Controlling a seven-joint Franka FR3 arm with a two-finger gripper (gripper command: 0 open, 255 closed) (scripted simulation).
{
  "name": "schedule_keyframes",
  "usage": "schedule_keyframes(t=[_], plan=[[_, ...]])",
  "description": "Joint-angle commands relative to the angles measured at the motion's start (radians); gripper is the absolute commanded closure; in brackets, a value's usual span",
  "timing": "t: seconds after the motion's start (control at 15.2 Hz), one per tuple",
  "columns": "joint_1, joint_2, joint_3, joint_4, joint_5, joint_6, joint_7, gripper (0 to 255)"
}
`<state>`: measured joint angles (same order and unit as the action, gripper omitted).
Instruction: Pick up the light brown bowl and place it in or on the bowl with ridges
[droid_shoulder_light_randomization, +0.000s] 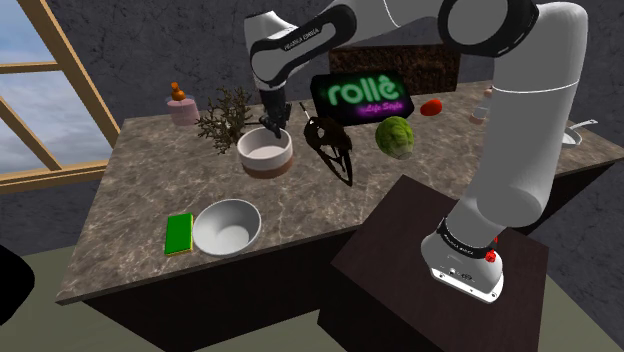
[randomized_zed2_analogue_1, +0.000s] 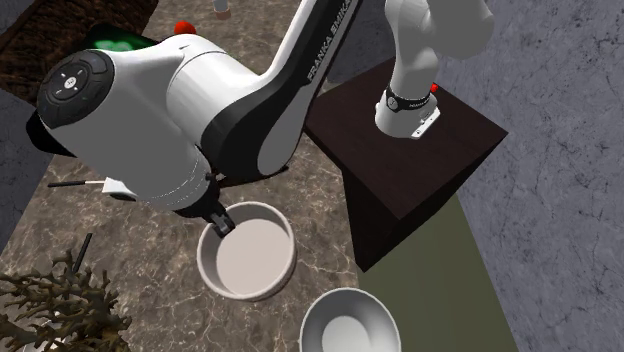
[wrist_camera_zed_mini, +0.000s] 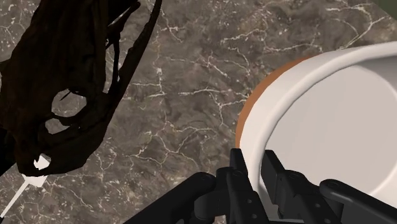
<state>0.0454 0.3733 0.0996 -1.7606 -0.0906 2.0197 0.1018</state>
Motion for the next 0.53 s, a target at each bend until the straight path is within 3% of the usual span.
schedule_keyframes(t=[0.0, 0.46], plan=[[0.000, -0.007, 0.000, 0.011, 0.001, -0.018, -0.002, 255], [0.095, -0.044, 0.053, -0.010, 0.006, -0.040, 0.141, 255]])
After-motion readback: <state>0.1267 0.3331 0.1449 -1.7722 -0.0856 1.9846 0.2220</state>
